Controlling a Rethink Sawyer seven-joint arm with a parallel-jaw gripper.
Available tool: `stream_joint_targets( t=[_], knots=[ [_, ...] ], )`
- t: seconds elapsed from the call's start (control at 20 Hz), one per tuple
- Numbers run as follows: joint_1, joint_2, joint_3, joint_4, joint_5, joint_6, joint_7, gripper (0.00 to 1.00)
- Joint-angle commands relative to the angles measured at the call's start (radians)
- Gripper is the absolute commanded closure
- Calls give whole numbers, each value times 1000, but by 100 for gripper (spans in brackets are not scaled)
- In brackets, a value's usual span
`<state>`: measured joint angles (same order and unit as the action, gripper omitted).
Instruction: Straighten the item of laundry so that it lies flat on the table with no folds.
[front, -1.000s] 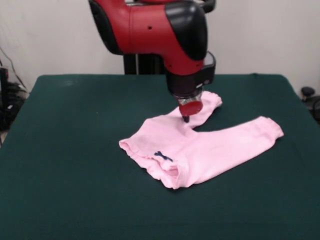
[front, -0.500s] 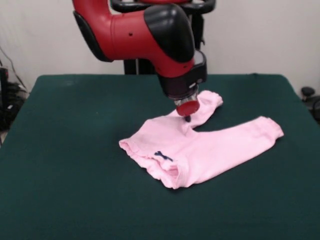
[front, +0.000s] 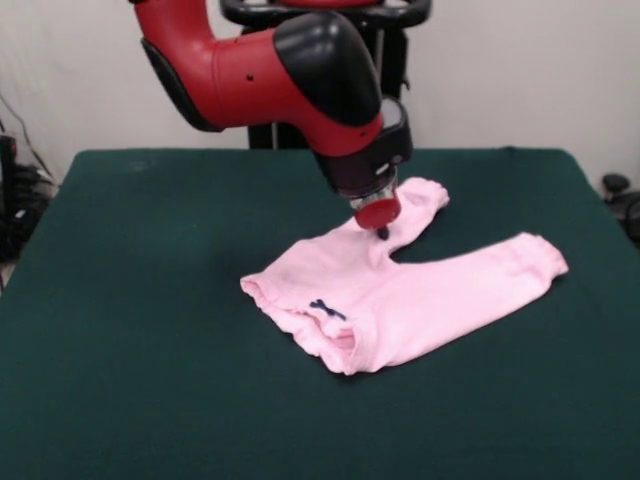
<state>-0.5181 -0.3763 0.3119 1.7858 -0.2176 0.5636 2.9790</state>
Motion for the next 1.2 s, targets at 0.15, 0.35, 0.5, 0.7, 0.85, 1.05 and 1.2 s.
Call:
stream_joint_targets(
  t=[0.15,0.35,0.5,0.7,0.85,1.05,1.2],
  knots=[
    [57,186,126,129,-73,108,-241,100],
    [59,184,126,132,-72,102,-233,100],
    [61,180,126,137,-69,101,-226,100],
    [73,164,117,140,-67,97,-204,100],
    [141,94,60,126,-102,81,-155,100],
    [436,-91,-209,44,-279,29,37,100],
    [500,-204,-277,55,-287,99,56,100]
  ],
)
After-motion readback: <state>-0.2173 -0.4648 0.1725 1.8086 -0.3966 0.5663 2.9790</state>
